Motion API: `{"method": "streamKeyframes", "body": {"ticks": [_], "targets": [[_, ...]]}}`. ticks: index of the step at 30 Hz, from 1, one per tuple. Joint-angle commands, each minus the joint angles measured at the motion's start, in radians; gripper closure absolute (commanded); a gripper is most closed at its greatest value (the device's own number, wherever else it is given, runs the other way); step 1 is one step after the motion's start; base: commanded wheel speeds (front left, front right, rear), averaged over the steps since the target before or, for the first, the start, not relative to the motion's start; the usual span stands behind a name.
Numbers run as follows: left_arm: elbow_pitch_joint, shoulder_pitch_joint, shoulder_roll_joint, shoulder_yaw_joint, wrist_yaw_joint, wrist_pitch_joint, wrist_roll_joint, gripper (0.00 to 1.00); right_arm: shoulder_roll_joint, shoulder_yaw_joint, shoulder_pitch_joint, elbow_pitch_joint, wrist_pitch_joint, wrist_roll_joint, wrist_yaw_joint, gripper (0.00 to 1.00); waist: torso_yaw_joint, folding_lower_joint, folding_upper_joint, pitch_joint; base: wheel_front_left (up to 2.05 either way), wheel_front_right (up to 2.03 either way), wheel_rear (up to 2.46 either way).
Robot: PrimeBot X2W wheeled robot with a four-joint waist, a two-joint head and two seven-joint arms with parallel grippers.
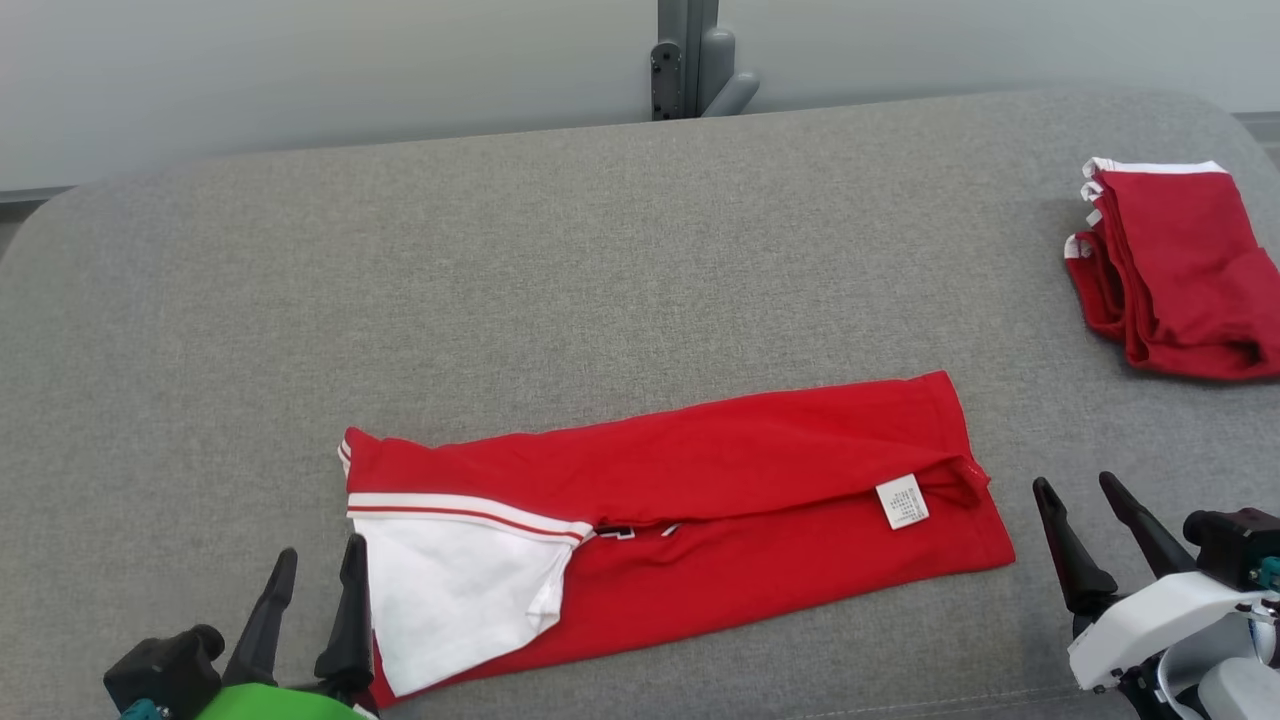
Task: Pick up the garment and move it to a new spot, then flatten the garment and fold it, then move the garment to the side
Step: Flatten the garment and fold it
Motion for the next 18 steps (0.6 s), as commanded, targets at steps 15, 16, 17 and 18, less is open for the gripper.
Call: {"method": "streamKeyframes", "body": {"ticks": [15, 16, 17, 18], "targets": [[-0.015, -0.033, -0.072, 0.025, 0.016, -0.016, 0.123, 0.00, 0.103, -0.066, -0.141, 0.211, 0.100, -0.050, -0.002, 0.00, 0.071, 0.0001, 0.0111, -0.066, 0.00, 0.00, 0.00], [-0.015, -0.031, -0.075, 0.027, 0.014, -0.016, 0.126, 0.00, 0.108, -0.074, -0.156, 0.236, 0.106, -0.060, -0.002, 0.00, 0.078, 0.0001, 0.0111, -0.065, 0.00, 0.00, 0.00], [-0.013, -0.030, -0.078, 0.028, 0.010, -0.016, 0.127, 0.00, 0.117, -0.081, -0.172, 0.262, 0.111, -0.066, -0.002, 0.00, 0.084, 0.0001, 0.0111, -0.063, 0.00, 0.00, 0.00], [-0.012, -0.030, -0.082, 0.031, 0.009, -0.016, 0.131, 0.00, 0.128, -0.085, -0.189, 0.285, 0.117, -0.072, -0.002, 0.00, 0.091, 0.0001, 0.0111, -0.061, 0.00, 0.00, 0.00]]}}
